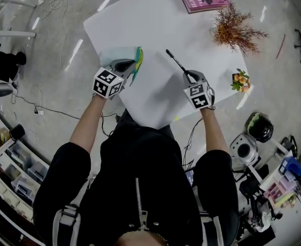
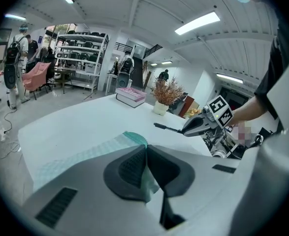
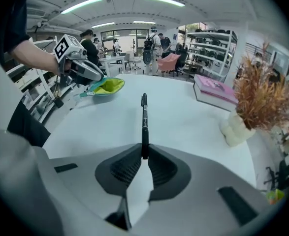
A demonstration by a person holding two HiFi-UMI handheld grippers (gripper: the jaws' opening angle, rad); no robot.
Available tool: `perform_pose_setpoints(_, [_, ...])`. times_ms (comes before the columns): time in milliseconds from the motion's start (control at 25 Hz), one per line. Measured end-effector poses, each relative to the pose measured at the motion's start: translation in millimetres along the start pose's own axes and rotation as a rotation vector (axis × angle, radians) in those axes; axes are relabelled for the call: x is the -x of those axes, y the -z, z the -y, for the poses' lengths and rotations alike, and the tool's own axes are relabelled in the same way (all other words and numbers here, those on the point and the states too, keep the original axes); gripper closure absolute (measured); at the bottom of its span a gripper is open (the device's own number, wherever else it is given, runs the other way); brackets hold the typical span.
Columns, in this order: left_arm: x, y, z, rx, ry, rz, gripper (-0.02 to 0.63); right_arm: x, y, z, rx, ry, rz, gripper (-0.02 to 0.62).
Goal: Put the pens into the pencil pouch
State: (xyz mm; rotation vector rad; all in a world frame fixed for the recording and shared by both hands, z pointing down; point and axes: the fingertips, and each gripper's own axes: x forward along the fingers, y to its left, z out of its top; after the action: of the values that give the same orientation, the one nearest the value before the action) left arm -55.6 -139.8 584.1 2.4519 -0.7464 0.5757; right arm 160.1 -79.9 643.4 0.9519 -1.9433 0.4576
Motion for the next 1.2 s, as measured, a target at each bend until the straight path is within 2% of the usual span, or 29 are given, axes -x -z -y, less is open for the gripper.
perform_pose_setpoints(200, [-1,1,0,-0.001,0.001,0.0,0.575,2,-7,-4,0.029,-0.015,0.02,0.543])
perform_pose_setpoints(640, [3,0,4,-0.024,0.012,-0.006,0.575,-2,-31,-36,0.135,-0.122,0.035,0.543])
perform_pose_setpoints(1200, [3,3,7,-0.035,0.024,-0.017,0.575,-19,-63,-66,0.28,-0.215,0.038,0.543])
